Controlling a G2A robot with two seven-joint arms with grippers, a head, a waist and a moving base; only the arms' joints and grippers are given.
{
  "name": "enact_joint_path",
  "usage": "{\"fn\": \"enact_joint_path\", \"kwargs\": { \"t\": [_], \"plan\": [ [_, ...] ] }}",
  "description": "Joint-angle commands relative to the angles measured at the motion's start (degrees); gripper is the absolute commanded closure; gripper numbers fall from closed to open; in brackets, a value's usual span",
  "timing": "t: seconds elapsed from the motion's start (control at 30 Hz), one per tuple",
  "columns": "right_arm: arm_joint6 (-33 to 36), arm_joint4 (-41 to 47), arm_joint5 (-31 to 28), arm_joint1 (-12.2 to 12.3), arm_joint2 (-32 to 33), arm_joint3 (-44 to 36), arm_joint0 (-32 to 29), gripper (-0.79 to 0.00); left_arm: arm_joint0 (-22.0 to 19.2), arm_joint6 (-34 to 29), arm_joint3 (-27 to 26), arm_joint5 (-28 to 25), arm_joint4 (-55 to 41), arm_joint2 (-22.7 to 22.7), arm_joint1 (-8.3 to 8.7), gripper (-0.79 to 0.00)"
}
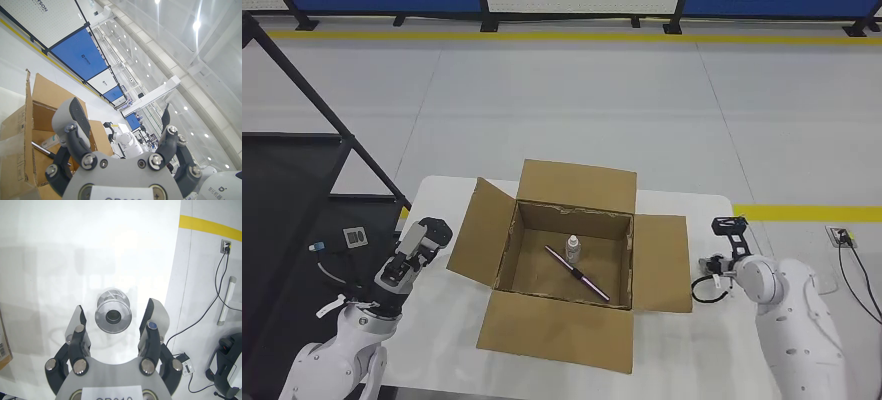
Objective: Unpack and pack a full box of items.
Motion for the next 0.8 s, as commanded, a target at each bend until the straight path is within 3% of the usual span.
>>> {"fn": "enact_joint_path", "kwargs": {
  "t": [0.0, 0.17, 0.33, 0.6, 0.77],
  "plan": [
    [0.0, 0.3, -0.1, 0.1, 0.1, 0.3, 0.1, -0.188, 0.0, 0.0, 0.0, 0.0, 0.0, 0.0, 0.0, -0.785],
    [-1.5, 2.1, -0.5, 0.4, 1.1, -0.7, -0.5, -0.006, 0.0, 0.0, 0.0, 0.0, 0.0, 0.0, 0.0, -0.785],
    [-2.9, 1.1, 1.2, 0.9, 2.3, -9.4, -3.9, 0.0, 0.0, 0.0, 0.0, 0.0, 0.0, 0.0, 0.0, -0.785],
    [-6.4, -0.1, 5.4, 1.0, 2.4, -37.0, -15.5, 0.0, 0.0, 0.0, 0.0, 0.0, 0.0, 0.0, 0.0, -0.785],
    [-11.9, -2.4, 7.5, 0.8, 0.2, -49.1, -21.5, 0.0, 0.0, 0.0, 0.0, 0.0, 0.0, 0.0, 0.0, -0.785]
  ]
}}
